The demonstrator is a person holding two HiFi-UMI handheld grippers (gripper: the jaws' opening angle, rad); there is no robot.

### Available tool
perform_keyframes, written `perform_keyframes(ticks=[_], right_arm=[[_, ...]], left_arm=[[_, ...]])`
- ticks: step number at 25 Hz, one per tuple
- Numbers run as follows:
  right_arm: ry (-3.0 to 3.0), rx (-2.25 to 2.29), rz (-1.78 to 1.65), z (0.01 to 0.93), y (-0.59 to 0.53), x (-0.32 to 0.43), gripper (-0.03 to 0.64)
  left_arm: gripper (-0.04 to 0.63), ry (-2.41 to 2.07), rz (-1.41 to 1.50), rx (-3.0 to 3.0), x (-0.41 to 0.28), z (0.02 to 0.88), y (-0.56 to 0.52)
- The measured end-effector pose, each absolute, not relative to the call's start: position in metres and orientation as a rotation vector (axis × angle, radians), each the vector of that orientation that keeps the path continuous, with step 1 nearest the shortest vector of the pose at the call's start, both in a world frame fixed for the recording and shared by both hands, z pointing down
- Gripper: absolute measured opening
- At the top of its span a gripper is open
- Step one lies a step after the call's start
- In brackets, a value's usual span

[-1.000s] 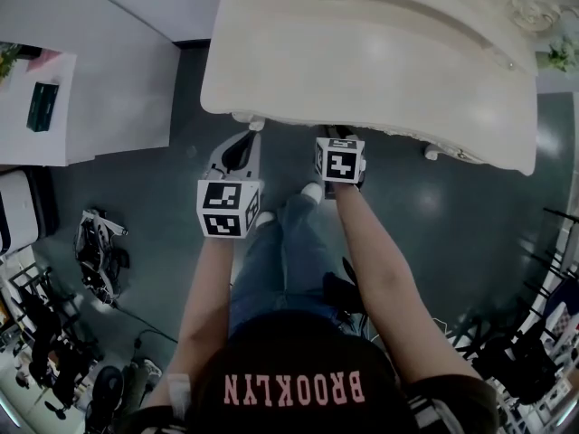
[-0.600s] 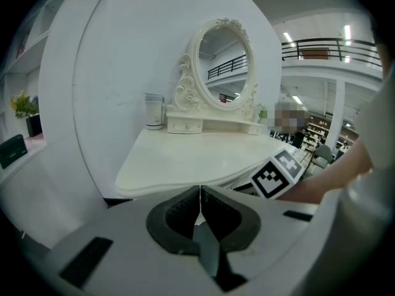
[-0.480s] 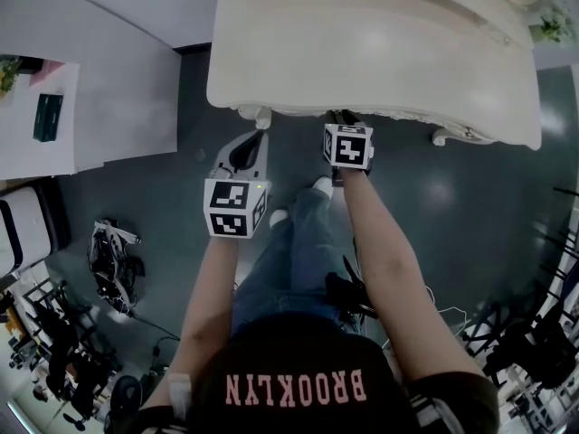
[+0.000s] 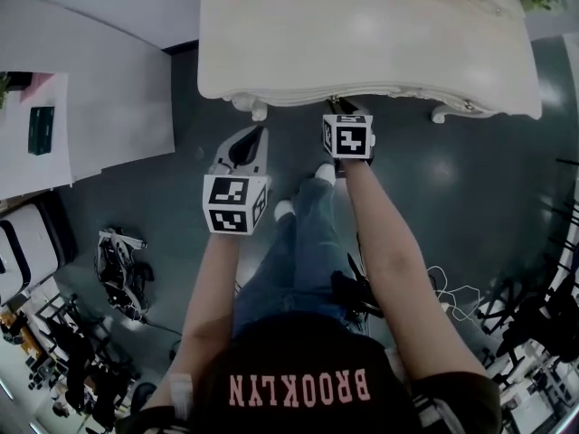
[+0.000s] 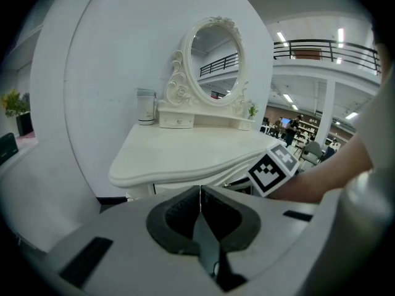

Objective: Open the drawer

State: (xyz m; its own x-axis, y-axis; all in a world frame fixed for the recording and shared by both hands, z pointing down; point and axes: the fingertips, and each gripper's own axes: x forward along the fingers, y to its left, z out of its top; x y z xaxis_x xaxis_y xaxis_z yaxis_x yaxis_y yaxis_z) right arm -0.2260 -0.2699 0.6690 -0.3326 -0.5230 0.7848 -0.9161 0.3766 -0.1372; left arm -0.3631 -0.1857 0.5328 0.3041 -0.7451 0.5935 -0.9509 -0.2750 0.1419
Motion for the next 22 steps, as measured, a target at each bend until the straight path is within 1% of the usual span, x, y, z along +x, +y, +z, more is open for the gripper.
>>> perform_keyframes(ticks=[22], right_arm=[[-1.932,1.282,0.819,0.671,-0.185,-0.209,0.112]], left_arm=[[0.005,-1.427,0.551,2.187,-0.354,0.531,-0.145]])
